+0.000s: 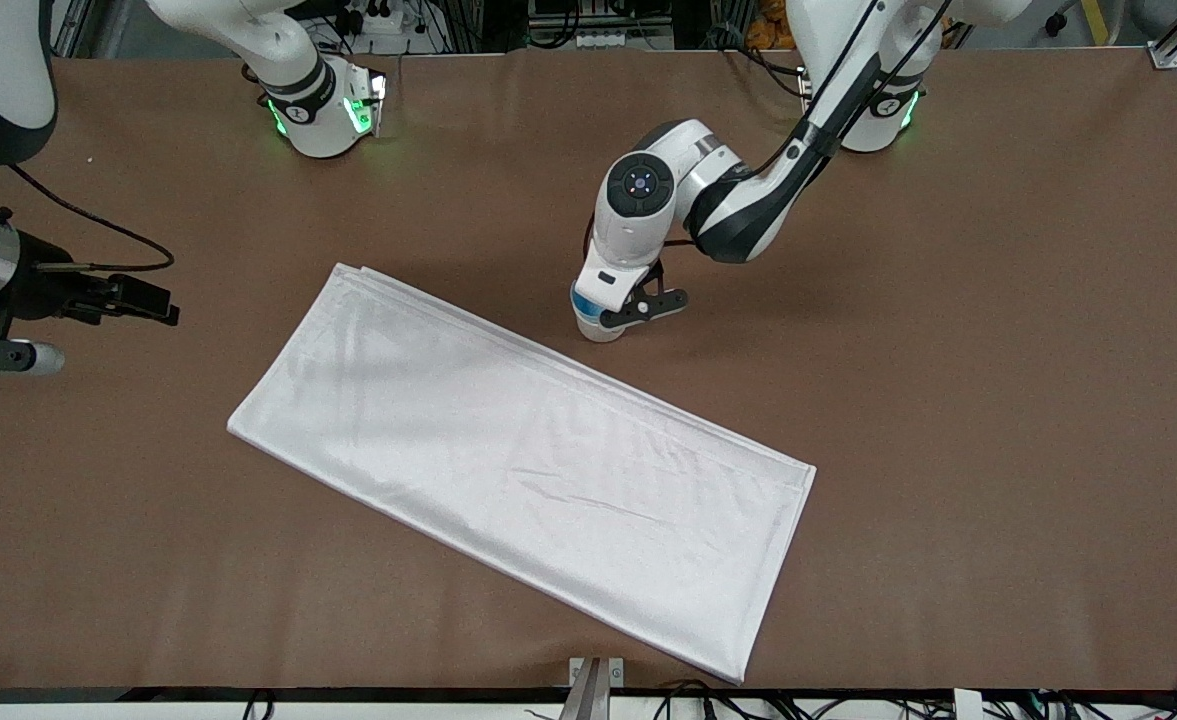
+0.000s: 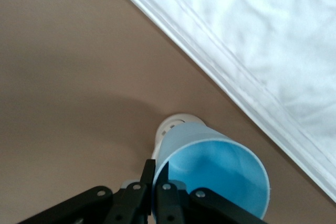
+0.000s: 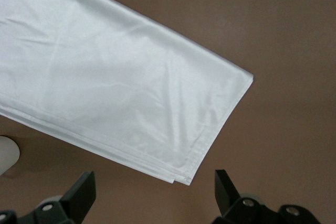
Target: Place blue cup into white mug on table
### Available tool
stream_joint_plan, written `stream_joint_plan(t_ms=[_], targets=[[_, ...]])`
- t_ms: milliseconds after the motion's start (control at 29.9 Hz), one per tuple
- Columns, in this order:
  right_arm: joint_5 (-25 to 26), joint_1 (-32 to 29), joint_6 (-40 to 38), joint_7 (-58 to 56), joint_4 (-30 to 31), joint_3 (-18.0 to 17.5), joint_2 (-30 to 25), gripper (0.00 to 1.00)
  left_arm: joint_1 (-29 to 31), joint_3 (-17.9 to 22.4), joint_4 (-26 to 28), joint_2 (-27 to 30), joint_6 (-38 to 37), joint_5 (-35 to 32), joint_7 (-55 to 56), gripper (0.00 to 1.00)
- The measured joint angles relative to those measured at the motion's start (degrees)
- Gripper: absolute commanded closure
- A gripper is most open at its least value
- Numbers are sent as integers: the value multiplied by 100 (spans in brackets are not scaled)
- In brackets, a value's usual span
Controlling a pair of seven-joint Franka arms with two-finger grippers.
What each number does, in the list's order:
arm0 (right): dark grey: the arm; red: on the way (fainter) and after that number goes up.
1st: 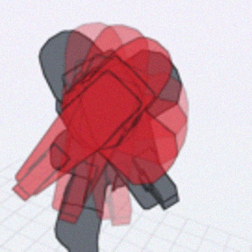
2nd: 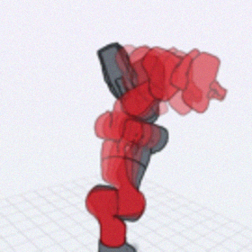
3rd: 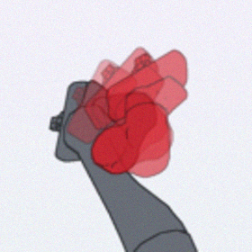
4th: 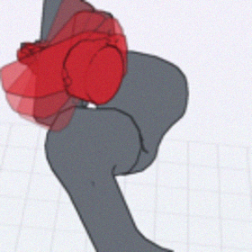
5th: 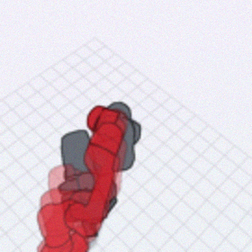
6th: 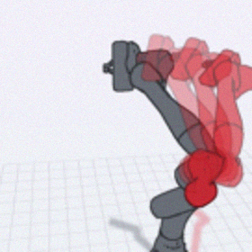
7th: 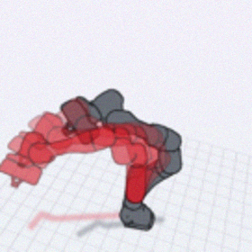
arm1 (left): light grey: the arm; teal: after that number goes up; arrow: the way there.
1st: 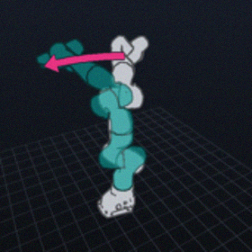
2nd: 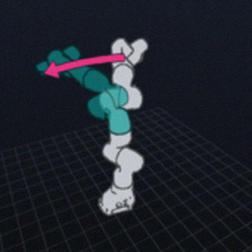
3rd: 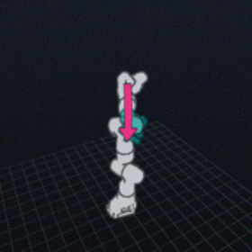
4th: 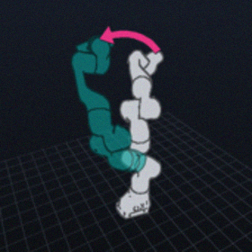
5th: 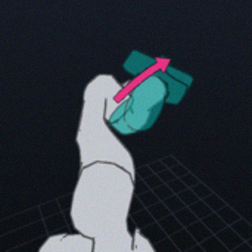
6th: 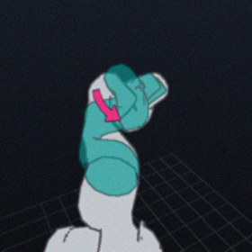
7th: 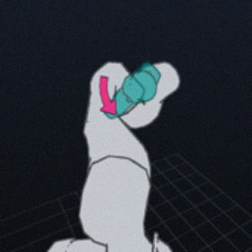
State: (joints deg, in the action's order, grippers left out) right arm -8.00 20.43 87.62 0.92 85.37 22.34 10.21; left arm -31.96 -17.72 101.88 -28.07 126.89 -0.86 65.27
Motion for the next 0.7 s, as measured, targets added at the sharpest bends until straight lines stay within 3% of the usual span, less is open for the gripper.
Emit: stream_joint_plan(t_ms=[33, 67, 702], targets=[[-3, -7, 0, 0, 9, -2, 0, 0, 3, 4, -1, 0, 0, 0, 0, 28], [-5, -17, 0, 0, 19, -3, 0, 0, 7, 9, -1, 0, 0, 0, 0, 0], [-7, -149, 4, -43, 75, -15, 0, 0, 86, 83, -138, -2, -110, -159, -20, 0]])
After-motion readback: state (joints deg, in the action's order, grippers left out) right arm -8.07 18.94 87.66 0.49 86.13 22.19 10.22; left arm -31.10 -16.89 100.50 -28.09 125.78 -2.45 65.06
